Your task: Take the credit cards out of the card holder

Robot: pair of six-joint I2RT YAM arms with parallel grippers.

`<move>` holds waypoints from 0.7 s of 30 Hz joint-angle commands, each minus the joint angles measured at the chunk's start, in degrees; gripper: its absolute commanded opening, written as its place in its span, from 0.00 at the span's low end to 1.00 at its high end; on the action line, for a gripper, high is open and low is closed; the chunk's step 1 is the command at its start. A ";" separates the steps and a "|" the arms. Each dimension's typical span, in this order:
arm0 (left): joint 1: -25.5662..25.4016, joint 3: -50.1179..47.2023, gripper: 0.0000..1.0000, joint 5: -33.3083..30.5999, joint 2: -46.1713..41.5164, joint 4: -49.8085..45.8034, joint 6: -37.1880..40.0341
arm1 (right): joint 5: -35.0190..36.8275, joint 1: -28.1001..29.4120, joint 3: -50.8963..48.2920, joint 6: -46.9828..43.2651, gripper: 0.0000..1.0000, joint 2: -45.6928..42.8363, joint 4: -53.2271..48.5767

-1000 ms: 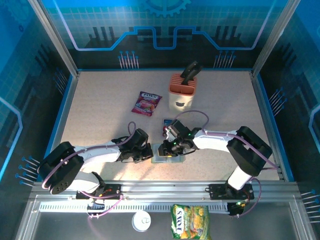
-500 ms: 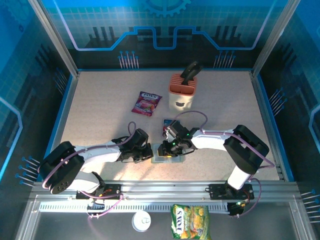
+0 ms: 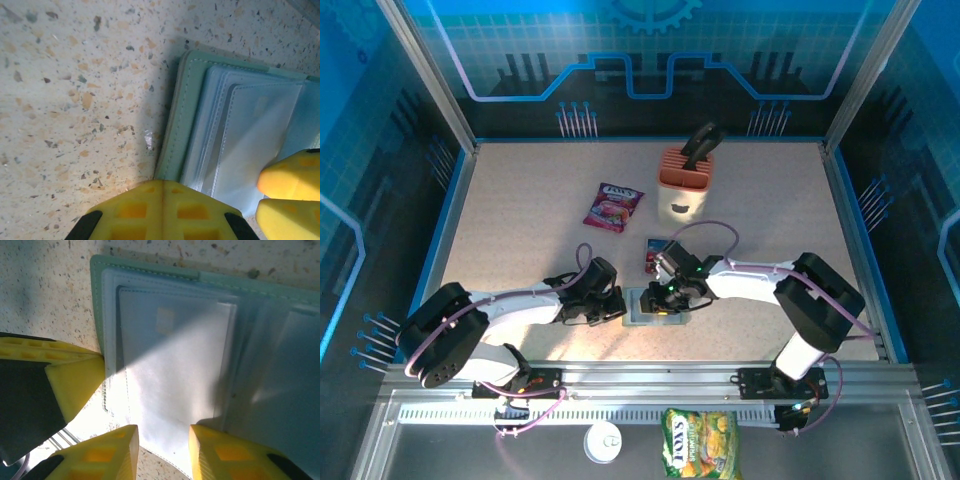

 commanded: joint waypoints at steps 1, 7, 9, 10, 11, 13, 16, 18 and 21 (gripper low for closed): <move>0.23 -0.55 0.00 0.42 0.92 -2.47 0.23 | -0.73 -0.86 -1.96 -0.52 0.32 -1.77 0.86; 0.23 0.47 0.00 -0.54 -1.37 -3.44 0.14 | -4.90 -2.37 -6.15 1.73 0.31 -2.03 8.84; 0.20 1.12 0.00 -0.61 -2.39 -3.97 0.15 | -5.88 -2.92 -7.65 2.77 0.30 -2.54 11.73; 0.20 1.43 0.00 -0.46 -2.80 -3.99 0.02 | -6.39 -3.19 -8.41 3.30 0.30 -2.78 13.10; 0.16 1.62 0.00 -0.22 -3.20 -3.79 -0.23 | -6.85 -3.48 -9.06 3.63 0.30 -2.92 14.26; -0.02 1.90 0.00 0.67 -3.73 -2.65 -0.50 | -7.74 -4.05 -10.12 4.16 0.30 -2.93 15.92; -0.54 2.69 0.03 0.97 -4.05 -2.08 -1.22 | -8.58 -4.65 -11.07 4.45 0.29 -2.66 17.19; -0.83 2.99 0.07 1.19 -3.98 -0.99 -1.90 | -8.92 -4.77 -11.59 4.53 0.29 -2.57 17.69; -1.23 2.98 0.11 2.82 -2.15 2.03 -2.64 | -9.26 -5.02 -12.43 4.99 0.28 -2.52 18.96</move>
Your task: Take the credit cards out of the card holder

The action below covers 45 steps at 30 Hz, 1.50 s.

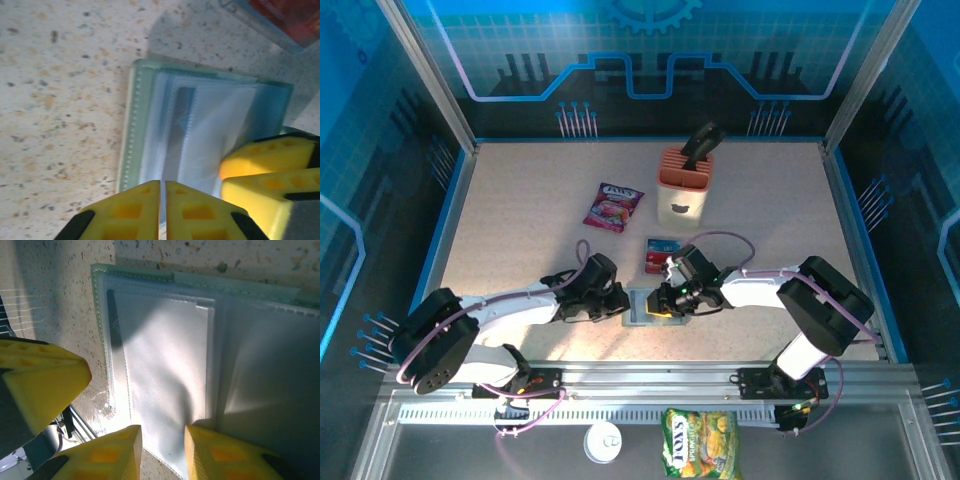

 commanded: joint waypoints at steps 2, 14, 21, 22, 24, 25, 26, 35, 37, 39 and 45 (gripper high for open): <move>-0.77 1.28 0.13 3.14 2.44 3.95 -1.92 | -2.26 -0.91 -2.07 1.55 0.27 -0.03 3.62; -0.89 1.12 0.28 5.78 7.66 9.15 -3.19 | -6.78 -3.17 -5.91 5.74 0.25 2.60 14.52; -0.94 0.84 0.16 6.87 8.67 11.82 -4.18 | -6.51 -3.19 -6.34 5.44 0.25 2.54 14.34; -0.94 0.86 0.15 6.87 8.60 11.76 -4.30 | -6.50 -3.21 -6.24 5.34 0.25 2.45 14.14; -0.93 0.86 0.13 6.66 8.33 11.57 -4.31 | -6.48 -3.17 -6.18 5.16 0.25 2.37 13.82; -0.93 0.92 0.12 6.56 8.09 11.27 -4.40 | -6.40 -3.17 -6.17 5.09 0.25 2.30 13.70; -0.90 0.94 0.11 6.29 7.74 10.92 -4.32 | -6.28 -3.18 -6.17 5.03 0.25 2.23 13.45; -0.89 0.60 0.24 4.64 5.52 10.00 -4.14 | -6.39 -3.18 -5.60 4.45 0.25 2.01 12.30; -0.94 0.39 0.25 4.71 5.60 11.25 -4.50 | -6.48 -3.17 -5.47 4.20 0.25 2.00 11.85; -0.91 0.16 0.26 4.91 5.76 12.61 -4.75 | -6.39 -3.17 -5.25 4.01 0.25 1.86 11.43; -0.73 0.42 0.27 5.41 5.92 15.24 -4.69 | -6.39 -3.17 -4.99 3.75 0.25 1.62 10.81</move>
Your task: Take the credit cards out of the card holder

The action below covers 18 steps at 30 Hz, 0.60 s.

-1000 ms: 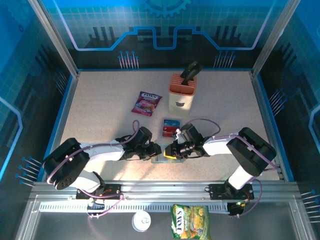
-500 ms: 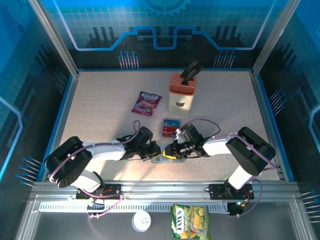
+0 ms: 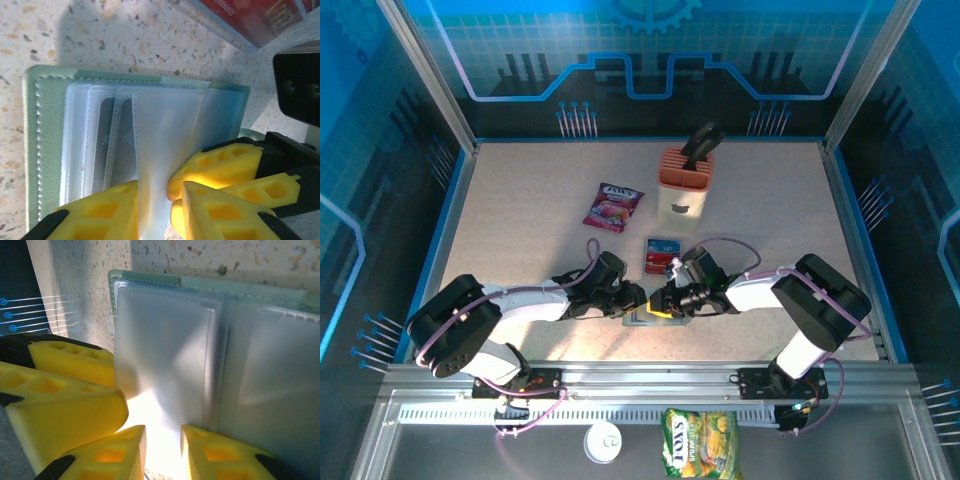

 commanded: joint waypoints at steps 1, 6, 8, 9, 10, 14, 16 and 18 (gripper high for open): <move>-0.04 0.35 0.27 0.20 -0.99 2.09 0.01 | -0.15 -0.48 0.50 -1.11 0.25 0.00 -2.70; 0.28 -0.10 0.26 -0.35 -0.77 1.45 0.26 | 0.05 -0.48 0.68 -1.53 0.25 -0.57 -2.84; 0.37 -0.09 0.25 -0.76 -0.43 0.61 0.48 | 0.13 -0.48 0.71 -1.57 0.25 -0.91 -4.23; 0.41 -0.10 0.24 -0.88 -0.22 0.29 0.57 | 0.22 -0.42 0.76 -1.64 0.25 -1.10 -4.49; 0.39 -0.17 0.22 -0.97 0.08 0.27 0.62 | 0.27 -0.39 0.89 -1.70 0.25 -1.22 -4.67; 0.45 -0.09 0.20 -0.15 0.73 1.39 0.56 | -0.21 -0.15 1.38 -1.87 0.26 -2.49 -4.79; 0.45 -0.26 0.19 -0.18 0.51 1.54 0.52 | 0.04 0.02 1.46 -1.87 0.27 -4.02 -4.92; 0.46 -0.44 0.18 -0.28 0.06 1.42 0.56 | 0.34 0.13 1.62 -2.15 0.28 -5.88 -5.86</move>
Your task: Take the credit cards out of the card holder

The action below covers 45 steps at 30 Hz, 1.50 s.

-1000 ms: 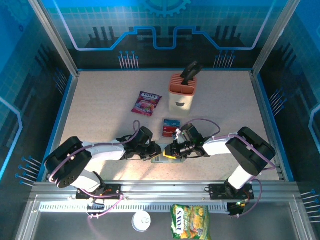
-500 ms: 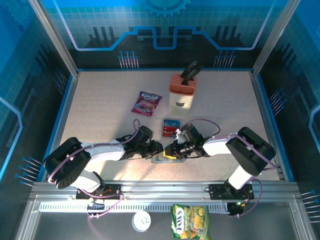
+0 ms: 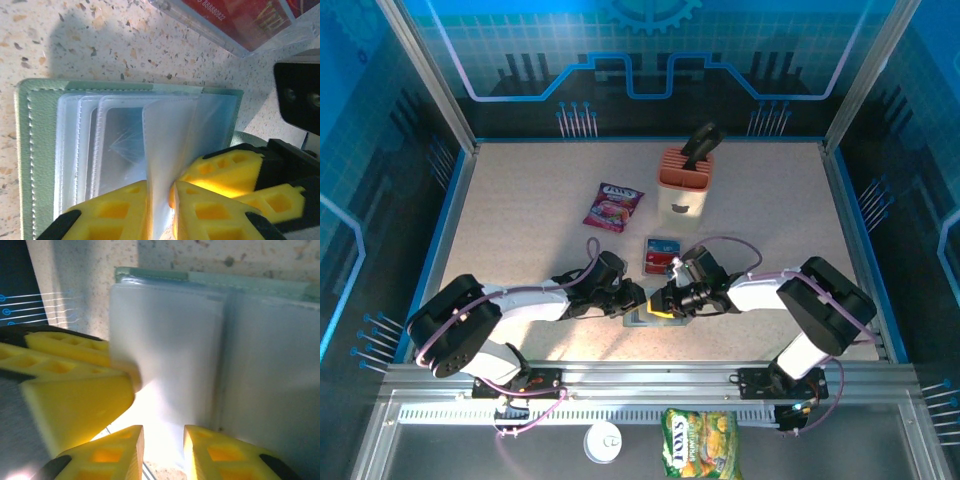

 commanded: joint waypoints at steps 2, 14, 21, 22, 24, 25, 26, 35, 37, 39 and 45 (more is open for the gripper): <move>0.34 -0.42 0.16 -0.23 -0.27 0.63 0.50 | 1.20 0.13 1.83 -2.13 0.28 -4.94 -5.09; 0.29 1.96 0.18 -0.01 -3.41 -2.14 1.36 | 10.37 -0.69 7.57 -10.41 0.28 -17.26 -26.48; -0.30 5.01 0.22 1.86 -2.30 -3.09 1.61 | 12.90 -2.28 6.59 -10.67 0.28 -21.30 -29.43; -0.41 5.47 0.22 1.89 -1.96 -3.36 1.58 | 13.04 -2.49 6.22 -10.37 0.28 -21.88 -29.46; -0.93 6.51 0.24 1.97 -1.19 -3.55 1.33 | 13.64 -2.94 5.32 -9.97 0.28 -23.23 -29.57; -1.26 6.97 0.25 1.97 -0.90 -3.55 1.07 | 13.92 -3.18 5.04 -9.85 0.28 -23.73 -29.76; -1.61 7.47 0.26 1.98 -0.48 -3.54 0.97 | 14.23 -3.52 4.70 -9.80 0.29 -24.43 -30.05; -4.84 11.70 0.33 2.89 5.81 -1.91 -0.05 | 15.24 -6.37 2.73 -10.29 0.31 -29.89 -33.05; -5.10 12.54 0.34 3.25 7.21 -1.70 -0.23 | 15.25 -6.72 2.30 -10.15 0.31 -30.86 -33.52; -5.16 13.25 0.35 3.45 8.30 -1.43 -0.34 | 15.30 -6.97 2.00 -9.98 0.33 -31.75 -34.04; -5.16 16.05 0.36 5.00 12.08 -1.09 0.12 | 15.51 -7.07 -0.10 -8.95 0.34 -35.39 -35.22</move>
